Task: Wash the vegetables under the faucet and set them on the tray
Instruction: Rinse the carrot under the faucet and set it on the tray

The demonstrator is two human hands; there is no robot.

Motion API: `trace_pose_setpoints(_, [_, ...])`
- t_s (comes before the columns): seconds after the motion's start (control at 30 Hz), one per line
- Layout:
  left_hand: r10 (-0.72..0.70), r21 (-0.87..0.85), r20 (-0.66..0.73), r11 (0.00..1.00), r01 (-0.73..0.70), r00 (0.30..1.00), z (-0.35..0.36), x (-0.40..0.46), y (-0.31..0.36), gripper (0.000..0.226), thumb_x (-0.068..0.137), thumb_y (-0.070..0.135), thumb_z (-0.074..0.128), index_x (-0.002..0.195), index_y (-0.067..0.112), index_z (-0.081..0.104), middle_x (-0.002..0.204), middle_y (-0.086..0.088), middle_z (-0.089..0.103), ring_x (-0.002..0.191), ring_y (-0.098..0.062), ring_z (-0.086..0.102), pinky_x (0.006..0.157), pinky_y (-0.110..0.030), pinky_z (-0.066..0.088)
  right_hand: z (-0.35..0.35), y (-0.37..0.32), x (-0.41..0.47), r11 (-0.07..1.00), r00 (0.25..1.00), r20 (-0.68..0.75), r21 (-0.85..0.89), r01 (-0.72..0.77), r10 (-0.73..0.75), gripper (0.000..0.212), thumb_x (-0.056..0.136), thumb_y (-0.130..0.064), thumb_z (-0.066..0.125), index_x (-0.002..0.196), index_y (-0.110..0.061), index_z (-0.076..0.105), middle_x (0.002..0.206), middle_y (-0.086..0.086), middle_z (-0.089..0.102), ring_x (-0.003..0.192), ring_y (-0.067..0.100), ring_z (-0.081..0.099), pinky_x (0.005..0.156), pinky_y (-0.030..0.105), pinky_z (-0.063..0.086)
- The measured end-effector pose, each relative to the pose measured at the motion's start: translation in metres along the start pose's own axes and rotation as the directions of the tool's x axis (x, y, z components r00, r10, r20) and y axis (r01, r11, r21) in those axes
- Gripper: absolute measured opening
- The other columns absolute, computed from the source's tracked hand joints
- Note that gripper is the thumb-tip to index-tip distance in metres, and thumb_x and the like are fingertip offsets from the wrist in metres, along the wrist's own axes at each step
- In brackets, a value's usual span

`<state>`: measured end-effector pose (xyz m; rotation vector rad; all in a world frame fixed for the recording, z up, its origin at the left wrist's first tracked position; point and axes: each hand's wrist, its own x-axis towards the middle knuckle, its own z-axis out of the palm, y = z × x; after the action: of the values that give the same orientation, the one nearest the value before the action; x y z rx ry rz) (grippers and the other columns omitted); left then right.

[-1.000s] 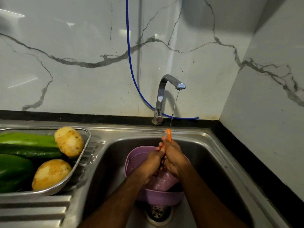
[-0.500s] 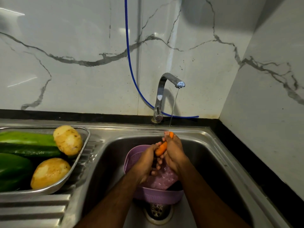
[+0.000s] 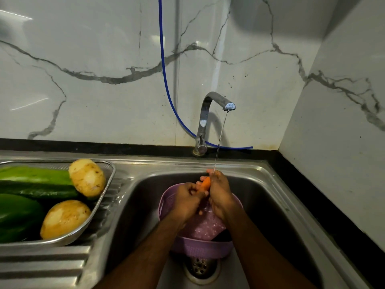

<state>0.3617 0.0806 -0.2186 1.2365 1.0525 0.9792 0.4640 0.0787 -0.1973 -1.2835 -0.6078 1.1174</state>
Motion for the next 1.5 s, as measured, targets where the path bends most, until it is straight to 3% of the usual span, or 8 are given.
trace_pose_setpoints(0.13, [0.186, 0.182, -0.158, 0.971, -0.157, 0.970, 0.002, 0.002, 0.000, 0.019, 0.078, 0.001, 0.078, 0.090, 0.008, 0.066, 0.076, 0.000, 0.068, 0.064, -0.008, 0.062, 0.054, -0.014, 0.048, 0.000, 0.003, 0.005, 0.997, 0.995, 0.065, -0.027, -0.071, 0.073, 0.023, 0.107, -0.019, 0.054, 0.128, -0.012, 0.057, 0.111, 0.011, 0.074, 0.100, 0.027, 0.075, 0.091, 0.049, 0.061])
trace_pose_setpoints(0.27, [0.340, 0.283, -0.147, 0.914, -0.290, 0.929, 0.002, 0.006, -0.002, 0.022, 0.073, -0.004, 0.077, 0.087, 0.011, 0.069, 0.075, 0.003, 0.068, 0.066, -0.004, 0.060, 0.058, -0.012, 0.046, -0.006, 0.001, 0.000, 0.963, 0.982, 0.128, -0.249, -0.106, 0.141, 0.021, 0.098, -0.031, 0.069, 0.101, -0.011, 0.070, 0.087, 0.006, 0.077, 0.080, 0.022, 0.070, 0.081, 0.041, 0.054])
trace_pose_setpoints(0.53, [0.230, -0.013, -0.139, 0.972, -0.234, 0.963, 0.003, 0.003, 0.003, 0.013, 0.091, 0.004, 0.067, 0.084, 0.009, 0.077, 0.078, -0.021, 0.074, 0.067, -0.023, 0.067, 0.070, -0.037, 0.056, -0.021, -0.005, 0.006, 0.996, 0.998, 0.015, 0.065, -0.060, 0.060, 0.009, 0.092, -0.006, 0.073, 0.088, 0.000, 0.068, 0.081, 0.017, 0.071, 0.061, 0.016, 0.069, 0.055, 0.022, 0.058])
trace_pose_setpoints(0.8, [0.138, -0.043, -0.158, 0.988, -0.146, 0.978, 0.006, 0.004, -0.004, 0.013, 0.093, 0.005, 0.065, 0.091, 0.005, 0.077, 0.076, -0.013, 0.076, 0.064, -0.018, 0.068, 0.068, -0.036, 0.057, -0.016, -0.009, -0.003, 0.984, 0.980, 0.169, 0.124, -0.130, 0.108, 0.024, 0.108, -0.009, 0.046, 0.124, -0.001, 0.061, 0.109, 0.017, 0.070, 0.082, 0.024, 0.068, 0.052, 0.032, 0.045])
trace_pose_setpoints(0.9, [0.147, 0.025, -0.175, 0.989, -0.145, 0.974, 0.005, 0.003, -0.002, 0.010, 0.092, 0.003, 0.065, 0.089, 0.000, 0.074, 0.070, -0.013, 0.073, 0.058, -0.019, 0.064, 0.057, -0.029, 0.053, -0.012, -0.009, -0.005, 0.982, 0.976, 0.179, 0.121, -0.146, 0.123, 0.022, 0.106, -0.002, 0.045, 0.121, -0.008, 0.060, 0.119, 0.015, 0.070, 0.096, 0.022, 0.071, 0.058, 0.032, 0.042])
trace_pose_setpoints(1.07, [0.171, 0.123, -0.201, 0.981, -0.148, 0.965, 0.005, 0.008, -0.005, 0.009, 0.090, 0.003, 0.068, 0.083, -0.001, 0.071, 0.071, -0.017, 0.073, 0.059, -0.019, 0.066, 0.056, -0.035, 0.055, -0.008, -0.002, -0.001, 0.980, 0.973, 0.195, 0.132, -0.150, 0.122, 0.065, 0.100, 0.011, 0.045, 0.158, -0.017, 0.035, 0.135, 0.012, 0.064, 0.111, 0.020, 0.068, 0.085, 0.039, 0.058])
trace_pose_setpoints(1.3, [0.190, 0.218, -0.141, 0.963, -0.157, 0.972, 0.012, 0.002, -0.005, 0.011, 0.088, 0.006, 0.070, 0.078, 0.010, 0.065, 0.070, 0.000, 0.068, 0.064, -0.008, 0.062, 0.055, -0.013, 0.046, -0.001, -0.003, -0.002, 0.978, 0.996, 0.009, 0.188, -0.087, 0.087, 0.033, 0.108, -0.019, 0.050, 0.136, -0.003, 0.055, 0.099, 0.011, 0.064, 0.088, 0.022, 0.068, 0.068, 0.031, 0.059])
trace_pose_setpoints(1.5, [0.163, 0.187, -0.084, 0.972, -0.145, 0.983, 0.013, 0.003, -0.004, 0.010, 0.083, 0.014, 0.077, 0.079, 0.014, 0.068, 0.074, -0.004, 0.073, 0.069, -0.014, 0.068, 0.064, -0.026, 0.054, -0.006, -0.003, 0.001, 0.981, 0.992, -0.020, 0.154, -0.117, 0.122, 0.045, 0.106, -0.048, 0.047, 0.107, -0.007, 0.064, 0.071, 0.006, 0.062, 0.063, 0.014, 0.061, 0.063, 0.029, 0.056])
